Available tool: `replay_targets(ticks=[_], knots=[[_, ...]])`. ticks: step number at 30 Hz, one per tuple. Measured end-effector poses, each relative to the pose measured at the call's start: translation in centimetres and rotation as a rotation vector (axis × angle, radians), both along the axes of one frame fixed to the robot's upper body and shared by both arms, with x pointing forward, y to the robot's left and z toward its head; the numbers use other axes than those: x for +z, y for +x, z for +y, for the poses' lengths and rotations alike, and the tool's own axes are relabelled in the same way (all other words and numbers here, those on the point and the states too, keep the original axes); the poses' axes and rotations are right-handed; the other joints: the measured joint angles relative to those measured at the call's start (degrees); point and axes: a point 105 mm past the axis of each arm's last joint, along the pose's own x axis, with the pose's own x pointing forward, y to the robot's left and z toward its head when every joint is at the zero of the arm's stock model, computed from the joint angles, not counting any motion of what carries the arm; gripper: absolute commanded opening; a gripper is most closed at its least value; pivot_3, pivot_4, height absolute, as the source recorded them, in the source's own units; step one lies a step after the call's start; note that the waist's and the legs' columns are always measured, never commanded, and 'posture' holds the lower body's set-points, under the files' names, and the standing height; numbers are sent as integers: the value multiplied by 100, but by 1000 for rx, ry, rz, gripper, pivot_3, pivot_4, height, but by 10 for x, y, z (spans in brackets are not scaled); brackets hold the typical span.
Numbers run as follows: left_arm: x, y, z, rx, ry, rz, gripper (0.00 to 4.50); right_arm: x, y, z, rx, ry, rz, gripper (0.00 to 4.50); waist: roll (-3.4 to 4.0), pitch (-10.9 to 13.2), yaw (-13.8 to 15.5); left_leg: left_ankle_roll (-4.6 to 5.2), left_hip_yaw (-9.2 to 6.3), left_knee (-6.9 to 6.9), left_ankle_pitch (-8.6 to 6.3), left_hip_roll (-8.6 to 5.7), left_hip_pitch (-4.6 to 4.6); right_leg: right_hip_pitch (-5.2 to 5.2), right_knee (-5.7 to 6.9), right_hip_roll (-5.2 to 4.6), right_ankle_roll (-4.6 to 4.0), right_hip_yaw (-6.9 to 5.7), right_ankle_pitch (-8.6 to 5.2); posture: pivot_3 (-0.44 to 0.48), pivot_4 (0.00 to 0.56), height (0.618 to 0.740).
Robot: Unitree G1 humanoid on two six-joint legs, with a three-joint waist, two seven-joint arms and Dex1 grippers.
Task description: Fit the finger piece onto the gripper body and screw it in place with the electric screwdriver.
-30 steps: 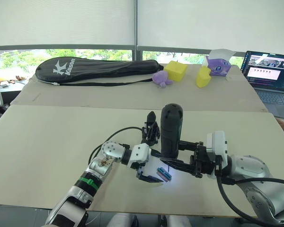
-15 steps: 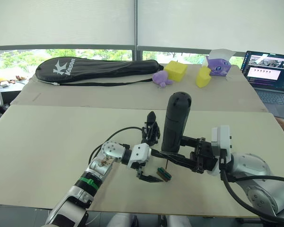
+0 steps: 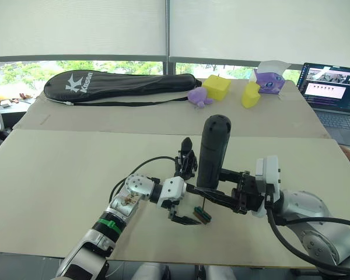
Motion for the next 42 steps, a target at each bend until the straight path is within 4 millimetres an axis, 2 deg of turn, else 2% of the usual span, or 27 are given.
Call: replay_targets(ticks=[42], knots=[[0,0,0,-1,0,-1,4500,-6,-2,0,-4,-19,16,1912,0,0,-2,0,1,0,0,0,0,0,0,0,0,0,0,0,150,737]])
